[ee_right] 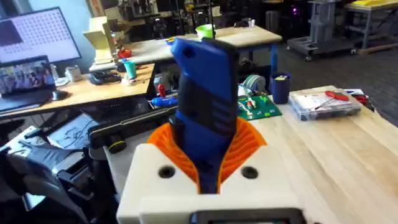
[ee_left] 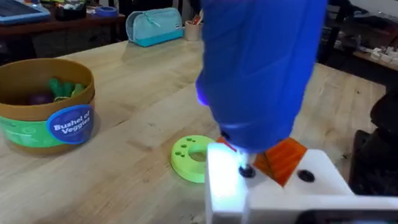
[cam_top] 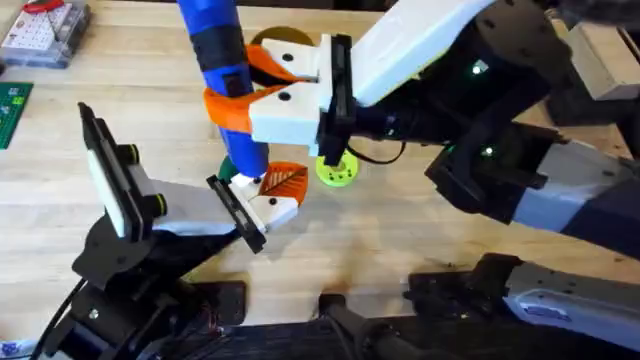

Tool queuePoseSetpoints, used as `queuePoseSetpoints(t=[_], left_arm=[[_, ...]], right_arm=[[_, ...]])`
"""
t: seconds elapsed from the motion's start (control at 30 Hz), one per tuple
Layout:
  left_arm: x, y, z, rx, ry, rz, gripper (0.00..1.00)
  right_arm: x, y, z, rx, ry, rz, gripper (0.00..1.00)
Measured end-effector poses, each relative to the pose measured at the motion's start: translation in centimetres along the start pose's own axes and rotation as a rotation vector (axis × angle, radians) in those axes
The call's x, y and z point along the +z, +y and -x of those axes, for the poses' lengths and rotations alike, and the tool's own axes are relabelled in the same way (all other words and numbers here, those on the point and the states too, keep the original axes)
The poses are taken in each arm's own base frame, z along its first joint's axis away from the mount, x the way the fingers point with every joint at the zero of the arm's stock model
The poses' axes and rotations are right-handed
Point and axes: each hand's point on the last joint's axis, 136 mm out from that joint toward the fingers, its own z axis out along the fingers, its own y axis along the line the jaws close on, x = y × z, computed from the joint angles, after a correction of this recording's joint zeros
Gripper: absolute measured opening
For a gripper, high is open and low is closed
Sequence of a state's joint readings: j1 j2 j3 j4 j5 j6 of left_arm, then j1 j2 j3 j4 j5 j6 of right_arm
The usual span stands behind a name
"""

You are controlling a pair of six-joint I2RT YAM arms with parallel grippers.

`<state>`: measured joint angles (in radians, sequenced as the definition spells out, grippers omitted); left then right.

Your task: Pick up the gripper from the table and insert it into the empty holder that is missing its gripper. Then pick up a screw, insert it into the mounting hole, and use the screwdriver to tighten it. Finally, clean up the table by picking up the vegetable and placing it into the bucket.

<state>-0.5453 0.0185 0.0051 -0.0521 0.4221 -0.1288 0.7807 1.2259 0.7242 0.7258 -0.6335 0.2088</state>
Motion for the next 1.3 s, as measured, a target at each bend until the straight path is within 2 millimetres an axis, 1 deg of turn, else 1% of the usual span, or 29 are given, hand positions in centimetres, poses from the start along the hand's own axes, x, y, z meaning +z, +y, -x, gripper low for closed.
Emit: queuePoseSetpoints(t=[0.27, 0.37, 0.43, 0.5, 0.53, 0.6, 0.67, 0.9, 1.03, 1.07, 1.3], left_arm=[[0.0, 0.0, 0.0, 0.001, 0.000, 0.000, 0.019], [0.0, 0.0, 0.1, 0.004, -0.005, 0.000, 0.019], [0.0, 0.0, 0.0, 0.002, 0.000, 0.000, 0.019], [0.0, 0.0, 0.0, 0.002, -0.001, 0.000, 0.019], [0.0, 0.0, 0.0, 0.002, -0.001, 0.000, 0.019], [0.0, 0.0, 0.0, 0.002, 0.000, 0.000, 0.019], [0.0, 0.0, 0.0, 0.002, -0.001, 0.000, 0.019], [0.0, 0.0, 0.0, 0.002, 0.000, 0.000, 0.019], [0.0, 0.0, 0.0, 0.002, -0.001, 0.000, 0.019], [0.0, 0.0, 0.0, 0.002, -0.001, 0.000, 0.019], [0.0, 0.0, 0.0, 0.002, 0.000, 0.000, 0.019]], right_arm=[[0.0, 0.1, 0.1, -0.005, -0.005, 0.004, 0.100], [-0.1, 0.8, 0.8, -0.040, -0.042, 0.042, 0.101], [-0.3, 1.4, 2.1, -0.089, -0.096, 0.070, 0.100], [-0.8, 2.1, 4.0, -0.152, -0.160, 0.091, 0.101], [-1.2, 2.3, 4.6, -0.169, -0.176, 0.095, 0.101], [-1.8, 2.4, 5.4, -0.191, -0.193, 0.095, 0.101], [-2.1, 2.1, 5.6, -0.198, -0.194, 0.085, 0.101], [-2.7, 0.4, 5.4, -0.196, -0.180, 0.040, 0.102], [-3.3, -0.8, 5.6, -0.246, -0.177, 0.004, 0.100], [-4.3, -2.9, 5.3, -0.256, -0.151, -0.060, 0.101], [-6.8, -8.0, 3.3, -0.182, -0.057, -0.219, 0.102]])
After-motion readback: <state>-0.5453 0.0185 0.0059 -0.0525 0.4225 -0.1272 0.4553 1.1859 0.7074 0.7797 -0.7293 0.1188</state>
